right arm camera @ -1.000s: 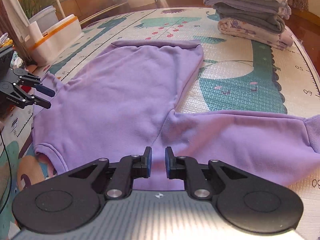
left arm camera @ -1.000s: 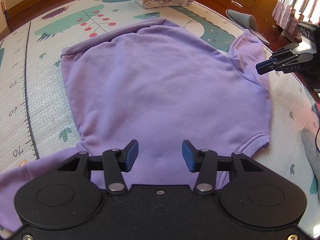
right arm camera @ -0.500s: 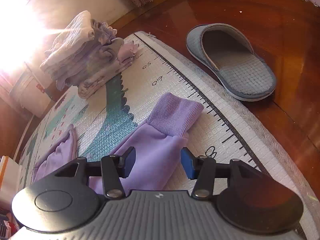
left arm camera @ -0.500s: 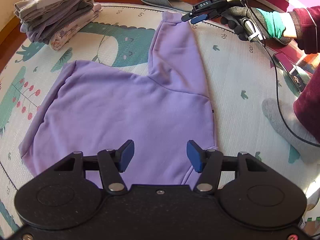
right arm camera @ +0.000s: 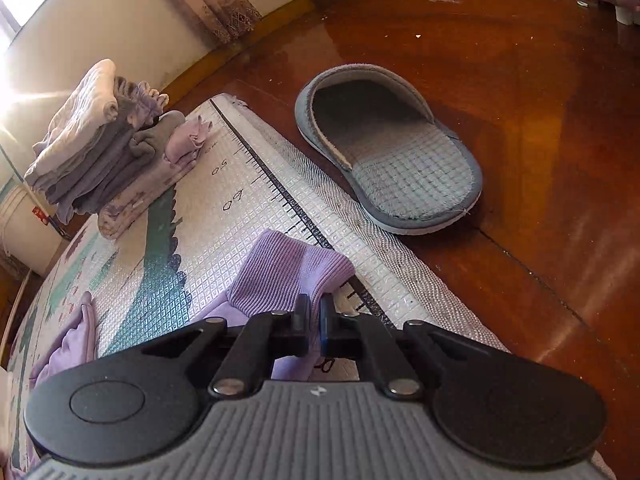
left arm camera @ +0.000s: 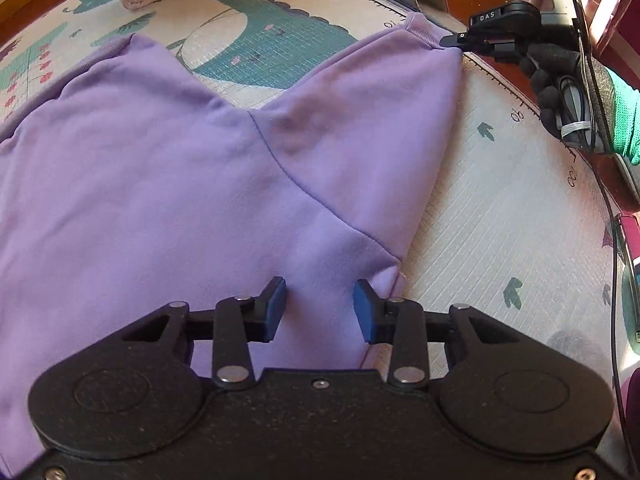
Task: Fold clothes
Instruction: 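Reach to a lilac sleeve cuff and grasp it with the right gripper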
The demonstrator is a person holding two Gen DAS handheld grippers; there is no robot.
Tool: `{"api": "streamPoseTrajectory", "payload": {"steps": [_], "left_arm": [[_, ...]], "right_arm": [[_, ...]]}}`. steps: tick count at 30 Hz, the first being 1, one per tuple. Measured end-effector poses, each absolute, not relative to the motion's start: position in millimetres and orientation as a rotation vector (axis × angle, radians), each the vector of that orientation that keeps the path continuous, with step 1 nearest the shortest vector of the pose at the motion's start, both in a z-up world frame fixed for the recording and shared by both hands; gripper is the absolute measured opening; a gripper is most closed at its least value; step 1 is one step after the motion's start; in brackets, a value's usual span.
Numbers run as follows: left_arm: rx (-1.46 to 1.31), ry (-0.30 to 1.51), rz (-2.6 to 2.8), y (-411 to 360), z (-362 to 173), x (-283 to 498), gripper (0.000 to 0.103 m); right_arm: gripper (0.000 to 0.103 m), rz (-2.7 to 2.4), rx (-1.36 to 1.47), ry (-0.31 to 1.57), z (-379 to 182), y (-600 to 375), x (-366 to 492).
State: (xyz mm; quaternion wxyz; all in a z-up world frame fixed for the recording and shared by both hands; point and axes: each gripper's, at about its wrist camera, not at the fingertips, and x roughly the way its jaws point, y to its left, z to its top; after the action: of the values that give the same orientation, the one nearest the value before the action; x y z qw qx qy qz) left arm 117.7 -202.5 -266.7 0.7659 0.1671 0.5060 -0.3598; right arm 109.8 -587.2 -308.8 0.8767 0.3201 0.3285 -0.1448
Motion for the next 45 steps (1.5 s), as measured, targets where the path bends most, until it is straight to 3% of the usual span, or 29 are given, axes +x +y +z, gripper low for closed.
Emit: {"api": "streamPoseTrajectory", "payload": {"steps": [2, 4, 8, 13, 25, 32, 45], "left_arm": [[0.373, 1.11, -0.798, -202, -266, 120, 0.035], [0.389, 1.116, -0.79, -205, -255, 124, 0.035], [0.316, 0.972, -0.776, -221, -233, 142, 0.035], [0.235, 0.963, -0.715, -252, -261, 179, 0.035], [0.275, 0.975, -0.644, -269, -266, 97, 0.039], [0.282, 0.953, -0.68, -269, -253, 89, 0.046], [0.335, 0.903, -0.762, -322, -254, 85, 0.047]], "right_arm": [[0.007, -0.31, 0.671, 0.685, -306, -589, 110], [0.015, -0.321, 0.702, 0.671, -306, -594, 108], [0.02, -0.321, 0.719, 0.656, -307, -601, 103], [0.035, -0.302, 0.7, 0.644, -303, -602, 102], [0.035, -0.278, 0.633, 0.678, -304, -597, 107], [0.035, -0.225, 0.65, 0.679, -298, -600, 107], [0.042, -0.192, 0.804, 0.636, -312, -617, 104]]}}
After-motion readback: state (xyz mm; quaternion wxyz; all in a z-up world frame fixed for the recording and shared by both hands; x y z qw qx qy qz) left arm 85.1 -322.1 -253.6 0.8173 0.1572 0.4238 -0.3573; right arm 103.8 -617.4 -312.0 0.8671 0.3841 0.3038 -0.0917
